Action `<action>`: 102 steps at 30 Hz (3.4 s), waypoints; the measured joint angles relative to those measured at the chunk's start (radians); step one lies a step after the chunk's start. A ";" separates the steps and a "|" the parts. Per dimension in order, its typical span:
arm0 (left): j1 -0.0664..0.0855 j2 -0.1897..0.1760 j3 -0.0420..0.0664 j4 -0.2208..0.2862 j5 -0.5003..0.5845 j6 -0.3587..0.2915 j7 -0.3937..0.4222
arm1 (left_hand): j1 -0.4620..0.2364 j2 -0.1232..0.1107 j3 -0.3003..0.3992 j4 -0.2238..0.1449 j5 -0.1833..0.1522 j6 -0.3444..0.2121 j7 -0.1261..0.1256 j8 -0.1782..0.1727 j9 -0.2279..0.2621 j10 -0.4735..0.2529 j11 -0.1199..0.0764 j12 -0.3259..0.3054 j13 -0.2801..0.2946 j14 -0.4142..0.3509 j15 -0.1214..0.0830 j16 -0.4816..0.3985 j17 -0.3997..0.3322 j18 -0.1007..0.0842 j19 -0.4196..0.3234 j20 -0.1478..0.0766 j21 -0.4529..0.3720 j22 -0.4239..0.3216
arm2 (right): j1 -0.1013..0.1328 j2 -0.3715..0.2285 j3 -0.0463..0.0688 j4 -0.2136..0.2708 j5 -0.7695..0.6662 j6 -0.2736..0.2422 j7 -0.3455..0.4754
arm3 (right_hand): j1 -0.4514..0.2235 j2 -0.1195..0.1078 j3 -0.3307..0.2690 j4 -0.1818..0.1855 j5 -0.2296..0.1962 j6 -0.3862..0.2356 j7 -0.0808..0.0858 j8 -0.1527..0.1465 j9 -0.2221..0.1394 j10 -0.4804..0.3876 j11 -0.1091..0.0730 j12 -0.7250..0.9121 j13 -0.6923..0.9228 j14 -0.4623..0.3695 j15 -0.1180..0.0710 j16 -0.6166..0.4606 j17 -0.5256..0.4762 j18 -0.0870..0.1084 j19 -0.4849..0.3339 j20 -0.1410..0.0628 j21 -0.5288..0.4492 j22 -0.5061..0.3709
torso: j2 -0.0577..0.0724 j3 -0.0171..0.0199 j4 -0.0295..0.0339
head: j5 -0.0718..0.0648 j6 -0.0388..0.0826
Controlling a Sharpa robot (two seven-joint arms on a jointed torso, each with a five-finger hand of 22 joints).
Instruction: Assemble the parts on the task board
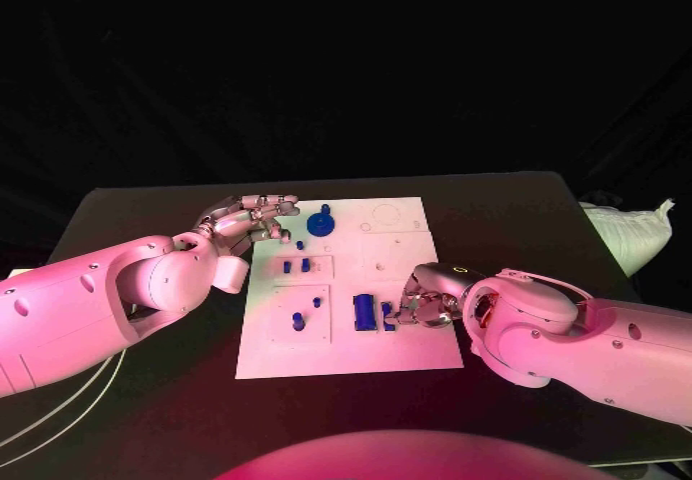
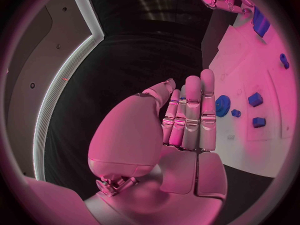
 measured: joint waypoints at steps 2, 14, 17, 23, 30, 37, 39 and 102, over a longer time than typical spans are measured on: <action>0.000 0.000 0.000 0.000 0.000 0.000 0.000 | 0.000 0.000 0.000 0.000 0.000 0.000 0.000 0.000 0.000 0.000 0.000 0.000 0.000 0.000 0.000 0.000 0.000 0.000 0.000 0.000 0.000 0.000 | 0.000 0.001 0.000 0.000 -0.006 0.005 0.003 | 0.000 0.000 0.000 0.000 0.000 0.000 0.000 0.000 0.000 0.000 0.000 0.000 0.000 0.000 0.000 0.000 0.000 0.000 0.000 0.000 0.000 0.001 | 0.000 0.0000 0.0001 | -0.001 0.000; 0.000 0.001 0.000 -0.001 0.000 0.000 0.000 | 0.000 0.000 0.000 0.000 0.000 0.000 0.000 0.004 0.000 0.000 0.000 0.004 0.000 0.000 0.000 0.000 0.000 0.000 0.000 0.000 0.000 -0.001 | -0.001 0.003 0.000 -0.004 -0.017 0.047 0.014 | 0.000 0.000 -0.004 0.003 -0.004 0.000 0.000 0.000 0.000 0.000 0.000 0.000 0.002 0.000 0.000 0.000 0.000 0.000 0.000 0.000 0.000 0.004 | 0.000 -0.0002 0.0009 | -0.001 0.000; 0.000 0.001 0.000 -0.002 -0.001 0.000 -0.001 | 0.000 0.000 0.000 0.000 0.000 0.000 0.000 0.004 0.000 0.000 0.000 0.004 0.000 0.000 0.000 0.000 0.000 0.000 0.000 0.000 0.000 -0.001 | -0.001 0.003 0.000 -0.004 -0.017 0.059 0.017 | 0.000 0.000 -0.004 0.003 -0.004 0.000 0.000 0.000 0.000 0.000 0.000 0.000 0.002 0.000 0.000 0.000 0.000 0.000 0.000 0.000 0.000 0.004 | 0.000 -0.0001 0.0007 | 0.001 0.000; 0.000 0.002 0.000 -0.002 -0.001 0.000 -0.001 | 0.000 0.000 0.000 0.000 0.000 0.000 0.000 0.004 0.000 0.000 0.000 0.004 0.000 0.000 0.000 0.000 -0.001 0.000 0.000 0.000 0.000 -0.001 | -0.001 0.005 0.000 -0.006 -0.017 0.073 0.021 | 0.002 0.003 -0.009 0.008 -0.008 0.000 0.000 0.000 0.001 0.000 0.000 0.000 0.003 0.000 0.000 0.000 0.000 0.000 0.000 0.000 0.000 0.004 | 0.000 -0.0001 0.0008 | 0.001 0.001; 0.000 0.002 0.000 -0.002 -0.001 0.000 -0.001 | 0.000 0.000 0.000 0.000 0.000 0.000 0.000 0.004 0.000 0.000 0.000 0.004 0.000 -0.003 0.003 0.000 -0.001 0.000 -0.004 0.004 0.000 -0.001 | 0.000 0.007 0.001 -0.027 -0.015 0.073 0.032 | -0.001 0.011 -0.016 0.015 -0.009 0.000 0.000 0.000 0.002 0.007 0.000 0.005 0.014 0.000 0.000 0.004 0.001 0.000 0.000 0.000 0.003 0.007 | 0.000 -0.0005 0.0013 | 0.000 0.000; 0.000 0.003 0.000 -0.002 -0.001 0.000 -0.001 | 0.000 0.000 0.000 0.000 0.000 0.000 0.000 0.004 0.000 0.000 0.000 0.004 0.000 -0.003 0.003 0.000 -0.001 0.000 -0.004 0.004 0.000 -0.001 | 0.001 0.020 0.002 -0.055 -0.009 0.073 0.043 | 0.003 0.015 -0.017 0.016 -0.010 0.006 -0.006 0.008 0.008 0.007 0.000 0.009 0.016 0.000 0.000 0.004 0.001 0.000 0.000 0.000 0.004 0.009 | 0.000 -0.0008 0.0014 | 0.002 0.000; 0.000 0.003 0.000 -0.002 -0.001 0.000 -0.001 | 0.000 0.000 0.000 0.000 0.000 0.000 0.000 0.004 0.000 0.000 0.000 0.004 0.000 -0.003 0.003 0.000 -0.001 0.000 -0.004 0.004 0.000 -0.001 | 0.001 0.025 0.003 -0.061 -0.006 0.072 0.046 | 0.003 0.015 -0.020 0.019 -0.010 0.006 -0.006 0.008 0.007 0.007 0.000 0.009 0.016 0.000 0.000 0.004 0.001 0.000 0.000 0.000 0.004 0.009 | 0.000 -0.0006 0.0014 | 0.003 0.000; -0.017 0.149 0.000 -0.198 0.019 -0.171 0.150 | -0.049 0.011 -0.070 0.034 0.000 -0.022 -0.005 -0.056 -0.047 -0.075 0.044 -0.148 -0.057 -0.224 0.117 -0.787 -0.376 0.010 -0.422 0.131 -0.430 -0.503 | 0.094 0.293 0.007 -0.694 1.418 -0.096 0.962 | 0.236 0.132 0.013 -0.251 -0.111 -0.227 0.128 -0.137 -0.192 -0.343 0.148 -0.973 -1.117 -0.292 0.154 -1.355 -1.099 0.062 -0.318 0.162 -1.062 -0.982 | -0.108 -0.0142 -0.0162 | 0.014 0.172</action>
